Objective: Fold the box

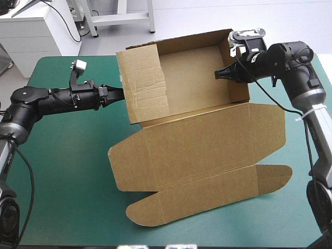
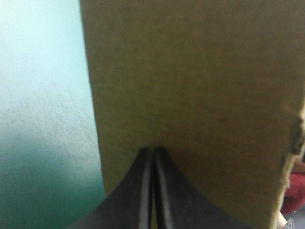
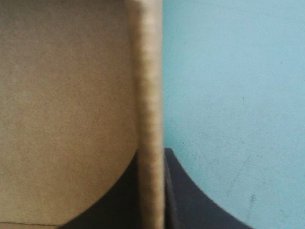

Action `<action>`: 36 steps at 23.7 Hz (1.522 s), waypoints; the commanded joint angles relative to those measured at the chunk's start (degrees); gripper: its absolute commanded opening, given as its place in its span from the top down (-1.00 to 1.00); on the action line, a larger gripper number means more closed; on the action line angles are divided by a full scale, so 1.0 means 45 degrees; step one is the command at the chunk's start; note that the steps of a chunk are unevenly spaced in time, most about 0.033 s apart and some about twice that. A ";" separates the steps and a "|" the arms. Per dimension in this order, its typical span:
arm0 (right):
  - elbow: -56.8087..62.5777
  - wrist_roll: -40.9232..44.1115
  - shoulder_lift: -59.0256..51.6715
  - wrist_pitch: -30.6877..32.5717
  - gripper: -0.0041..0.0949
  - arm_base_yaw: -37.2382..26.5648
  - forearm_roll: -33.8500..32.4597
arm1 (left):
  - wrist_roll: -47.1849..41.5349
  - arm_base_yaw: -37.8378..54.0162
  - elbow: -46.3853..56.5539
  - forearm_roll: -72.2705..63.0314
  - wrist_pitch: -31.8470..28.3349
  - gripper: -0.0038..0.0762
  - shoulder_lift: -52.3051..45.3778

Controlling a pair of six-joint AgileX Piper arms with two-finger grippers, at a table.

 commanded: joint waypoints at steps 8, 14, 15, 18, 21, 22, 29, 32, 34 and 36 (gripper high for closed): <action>-0.0383 0.0201 -0.0233 0.0179 0.96 -0.0096 -0.0728 | 0.0472 -0.0029 -0.0292 -0.1206 0.0860 0.44 -0.0527; -0.0383 0.0224 -0.0164 0.0174 0.96 -0.0096 -0.0738 | 0.0416 -0.0029 -0.0292 -0.1206 0.1272 -0.26 -0.0527; -0.0383 0.0224 -0.0164 0.0130 0.96 -0.0096 -0.0738 | 0.0400 -0.0029 -0.0292 -0.1206 0.1354 -0.27 -0.0527; -0.0383 0.0232 -0.0164 0.0122 0.96 -0.0096 -0.0738 | 0.0310 -0.0029 -0.0292 -0.1206 0.1418 -0.27 -0.0527; -0.0383 0.0254 -0.0164 0.0101 0.96 -0.0096 -0.0738 | 0.0310 -0.0058 -0.0292 -0.1206 0.1392 -0.26 -0.0527; -0.0383 0.0253 -0.0164 0.0101 0.96 -0.0096 -0.0738 | 0.0310 -0.0058 -0.0292 -0.1206 0.1372 -0.25 -0.0527; -0.0383 0.0621 -0.0164 -0.0120 0.95 0.0048 -0.0732 | 0.0274 -0.0058 -0.0292 -0.1243 0.0380 -0.16 -0.0504; -0.0383 0.1477 -0.0164 -0.0451 0.94 0.0816 -0.2224 | -0.0787 -0.0058 -0.0292 -0.1092 -0.0595 -0.15 -0.0597; -0.0383 0.1891 -0.0164 -0.0461 0.94 0.1315 -0.3203 | -0.0924 -0.0159 -0.0292 -0.0590 -0.1226 -0.15 -0.0847; -0.0383 0.1914 -0.0164 -0.0461 0.94 0.1485 -0.3394 | -0.1251 -0.0436 -0.0292 0.0163 -0.1839 -0.15 -0.1122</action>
